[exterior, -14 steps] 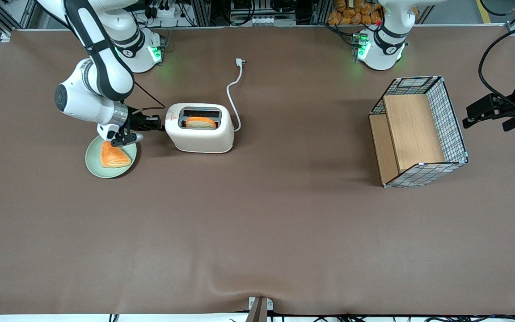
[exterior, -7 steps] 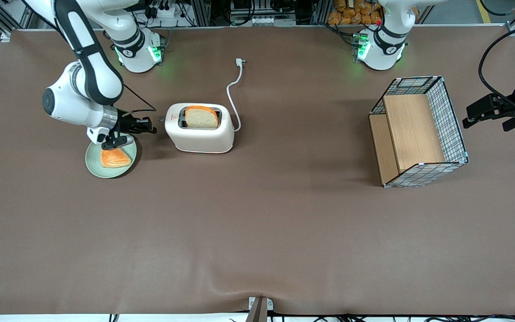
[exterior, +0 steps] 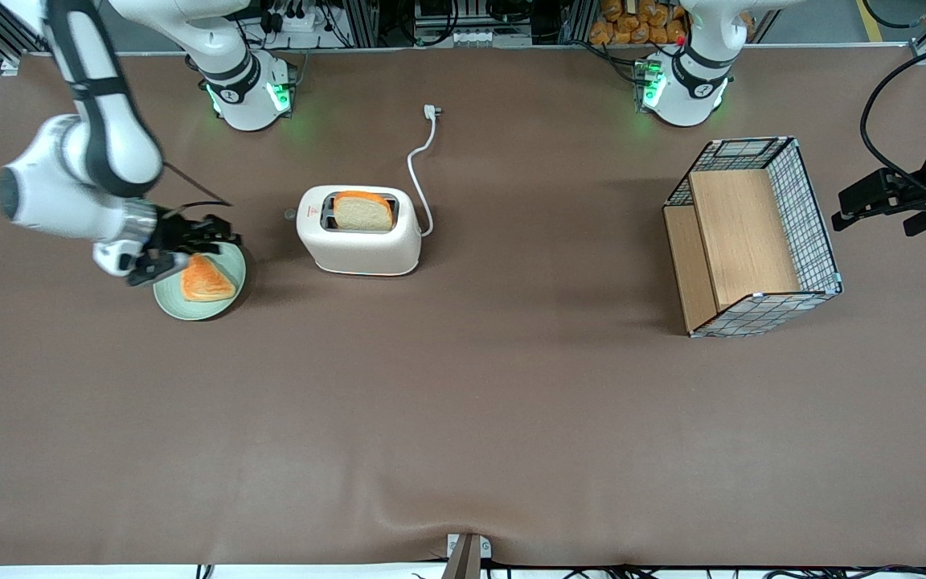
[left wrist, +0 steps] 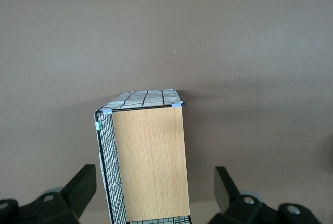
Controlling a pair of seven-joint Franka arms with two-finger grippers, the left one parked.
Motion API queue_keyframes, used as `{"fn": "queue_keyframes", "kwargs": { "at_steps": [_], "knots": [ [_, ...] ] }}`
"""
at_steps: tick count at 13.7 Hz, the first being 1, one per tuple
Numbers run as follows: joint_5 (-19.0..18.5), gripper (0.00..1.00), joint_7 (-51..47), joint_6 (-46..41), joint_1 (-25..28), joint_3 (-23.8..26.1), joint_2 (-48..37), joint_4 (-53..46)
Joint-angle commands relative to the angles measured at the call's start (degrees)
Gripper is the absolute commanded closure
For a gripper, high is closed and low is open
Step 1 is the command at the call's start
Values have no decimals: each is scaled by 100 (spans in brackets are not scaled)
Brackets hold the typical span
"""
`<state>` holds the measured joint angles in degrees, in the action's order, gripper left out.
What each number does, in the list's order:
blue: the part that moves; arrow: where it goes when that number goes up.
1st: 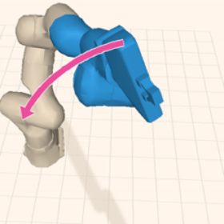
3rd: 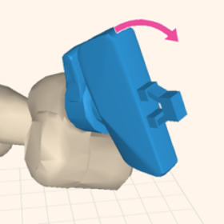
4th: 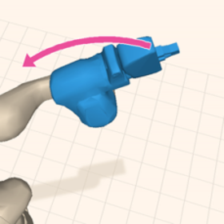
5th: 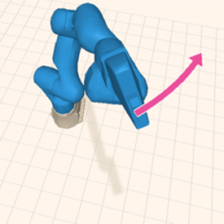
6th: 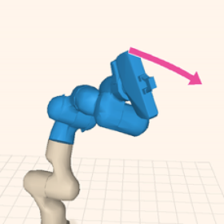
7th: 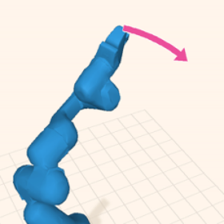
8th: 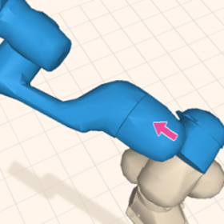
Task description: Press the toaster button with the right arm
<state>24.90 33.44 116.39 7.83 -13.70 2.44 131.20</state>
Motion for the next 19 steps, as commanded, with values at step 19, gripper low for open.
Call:
{"fn": "queue_keyframes", "kwargs": {
  "at_steps": [19],
  "knots": [
    [-1740, 0, -2929, -4581, -801, 446, 628, -6134]
  ]
}}
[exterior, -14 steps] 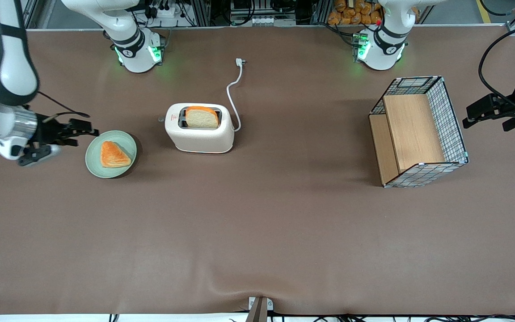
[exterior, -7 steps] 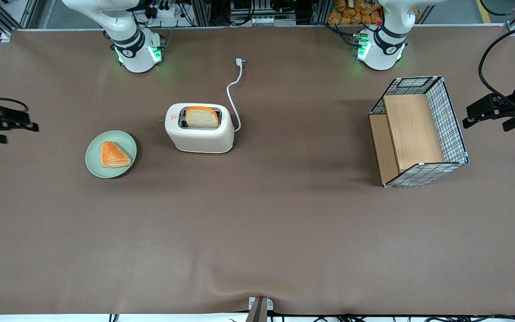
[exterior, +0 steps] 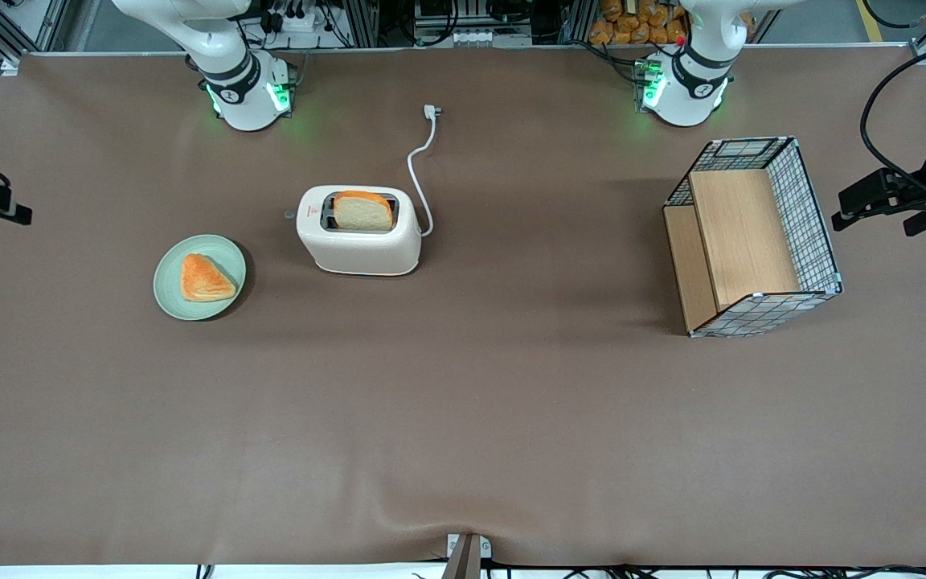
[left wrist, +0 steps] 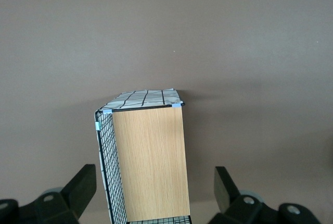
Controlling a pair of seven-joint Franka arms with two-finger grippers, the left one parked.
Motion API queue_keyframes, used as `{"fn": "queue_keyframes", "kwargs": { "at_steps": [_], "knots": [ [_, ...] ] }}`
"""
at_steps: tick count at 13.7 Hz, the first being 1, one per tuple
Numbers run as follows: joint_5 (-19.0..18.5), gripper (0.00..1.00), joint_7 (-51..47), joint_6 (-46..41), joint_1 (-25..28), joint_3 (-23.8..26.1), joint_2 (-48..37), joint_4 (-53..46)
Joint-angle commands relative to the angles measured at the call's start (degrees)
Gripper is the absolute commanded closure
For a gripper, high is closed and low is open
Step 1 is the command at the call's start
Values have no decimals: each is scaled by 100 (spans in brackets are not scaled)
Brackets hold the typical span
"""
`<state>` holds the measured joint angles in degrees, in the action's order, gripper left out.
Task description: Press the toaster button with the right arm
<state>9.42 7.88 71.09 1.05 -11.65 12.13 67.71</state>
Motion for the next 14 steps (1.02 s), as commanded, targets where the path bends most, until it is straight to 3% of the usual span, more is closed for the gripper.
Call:
{"fn": "queue_keyframes", "kwargs": {
  "at_steps": [1, 9, 14],
  "knots": [
    [-326, 0, -740, -25, -174, 478, -474, 382],
    [-608, 0, -999, 852, -236, 1014, -1458, 1770],
    [-714, 0, -964, 986, -315, 1122, -1609, 1983]
  ]
}}
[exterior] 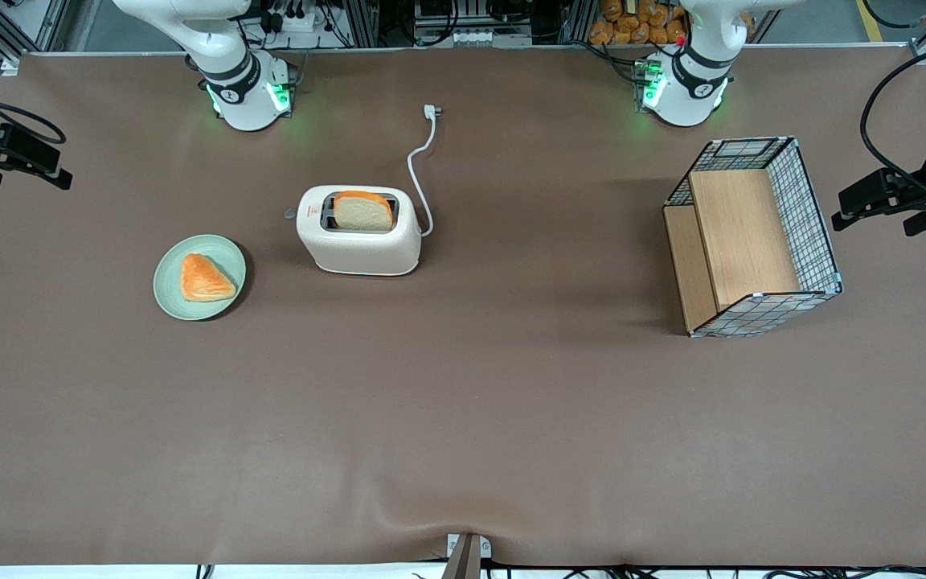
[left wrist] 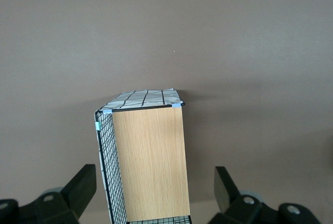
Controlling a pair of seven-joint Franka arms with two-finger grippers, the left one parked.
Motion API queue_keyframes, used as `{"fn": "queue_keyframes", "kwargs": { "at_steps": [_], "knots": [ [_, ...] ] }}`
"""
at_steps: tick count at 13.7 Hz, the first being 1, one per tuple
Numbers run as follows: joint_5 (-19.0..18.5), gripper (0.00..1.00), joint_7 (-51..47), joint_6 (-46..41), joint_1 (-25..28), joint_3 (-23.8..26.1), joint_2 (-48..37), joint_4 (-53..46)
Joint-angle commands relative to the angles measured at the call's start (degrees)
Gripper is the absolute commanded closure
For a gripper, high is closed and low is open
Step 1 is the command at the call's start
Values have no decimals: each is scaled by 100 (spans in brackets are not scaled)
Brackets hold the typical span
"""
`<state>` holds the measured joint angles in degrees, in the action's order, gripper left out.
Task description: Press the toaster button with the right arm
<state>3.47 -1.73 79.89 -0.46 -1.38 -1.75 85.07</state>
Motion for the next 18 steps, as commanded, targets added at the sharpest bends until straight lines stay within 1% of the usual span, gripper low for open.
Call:
{"fn": "queue_keyframes", "kwargs": {
  "at_steps": [1, 2, 4, 8, 11, 18],
  "knots": [
    [-275, 0, 23, 71, -156, 94, -169, 160],
    [-433, 0, 6, 71, -156, 103, -116, 81],
    [-452, 0, 24, 71, -174, 76, 16, -121],
    [-461, 0, -56, -43, -183, 76, 52, -219],
    [-356, 0, -21, -9, -209, 68, 52, -219],
    [-373, 0, -3, 1, -156, 85, 87, -245]
  ]
}}
